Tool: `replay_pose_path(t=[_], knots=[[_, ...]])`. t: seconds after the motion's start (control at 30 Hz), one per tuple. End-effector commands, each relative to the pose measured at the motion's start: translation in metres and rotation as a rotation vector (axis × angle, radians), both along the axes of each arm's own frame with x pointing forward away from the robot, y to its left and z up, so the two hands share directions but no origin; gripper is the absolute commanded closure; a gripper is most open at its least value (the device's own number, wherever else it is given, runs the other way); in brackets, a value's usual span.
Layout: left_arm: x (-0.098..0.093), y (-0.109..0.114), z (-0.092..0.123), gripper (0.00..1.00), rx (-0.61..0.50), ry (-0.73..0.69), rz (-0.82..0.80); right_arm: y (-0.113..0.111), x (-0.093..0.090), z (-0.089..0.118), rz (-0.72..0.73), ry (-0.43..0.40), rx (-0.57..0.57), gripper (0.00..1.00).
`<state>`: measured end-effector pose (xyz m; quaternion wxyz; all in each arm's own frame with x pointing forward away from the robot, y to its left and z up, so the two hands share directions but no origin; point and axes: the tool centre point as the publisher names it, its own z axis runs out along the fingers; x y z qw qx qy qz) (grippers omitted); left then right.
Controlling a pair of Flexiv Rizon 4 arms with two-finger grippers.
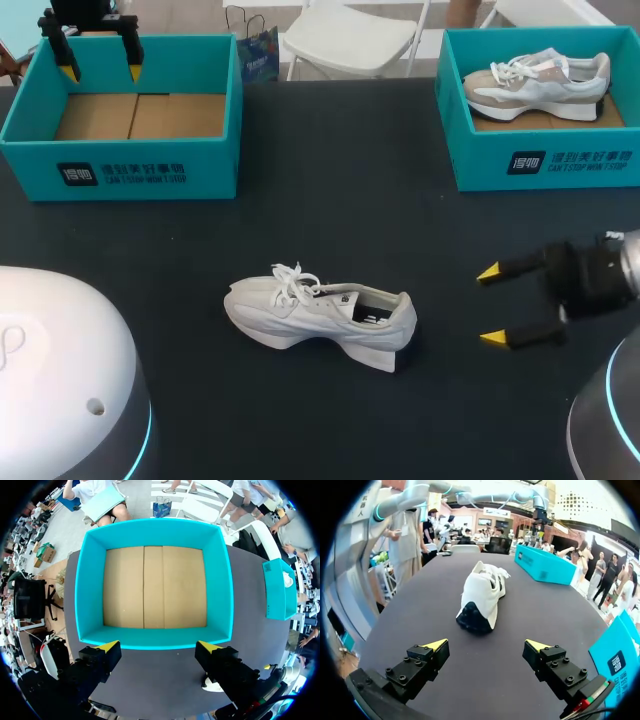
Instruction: Take the shoe out of the shoebox, open the shoe tongue, remove and reinsert the insole, then place the shoe into the shoebox
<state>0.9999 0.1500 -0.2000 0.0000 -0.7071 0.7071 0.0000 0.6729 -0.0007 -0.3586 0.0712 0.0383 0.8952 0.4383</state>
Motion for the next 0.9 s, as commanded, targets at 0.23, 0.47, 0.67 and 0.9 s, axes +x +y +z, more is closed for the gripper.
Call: replay_pose_path(t=[0.23,0.47,0.67,0.9], knots=[[0.0,0.0,0.0,0.0,0.0,0.0,0.0,0.034,-0.012,-0.008,-0.184,0.021,-0.106,0.0],[0.0,0.0,0.0,0.0,0.0,0.0,0.0,0.056,-0.016,-0.024,-0.268,0.065,-0.124,0.0],[0.0,0.0,0.0,0.0,0.0,0.0,0.0,0.073,-0.014,-0.037,-0.306,0.076,-0.118,0.0],[0.0,0.0,0.0,0.0,0.0,0.0,0.0,0.094,-0.011,-0.046,-0.314,0.082,-0.114,0.0]])
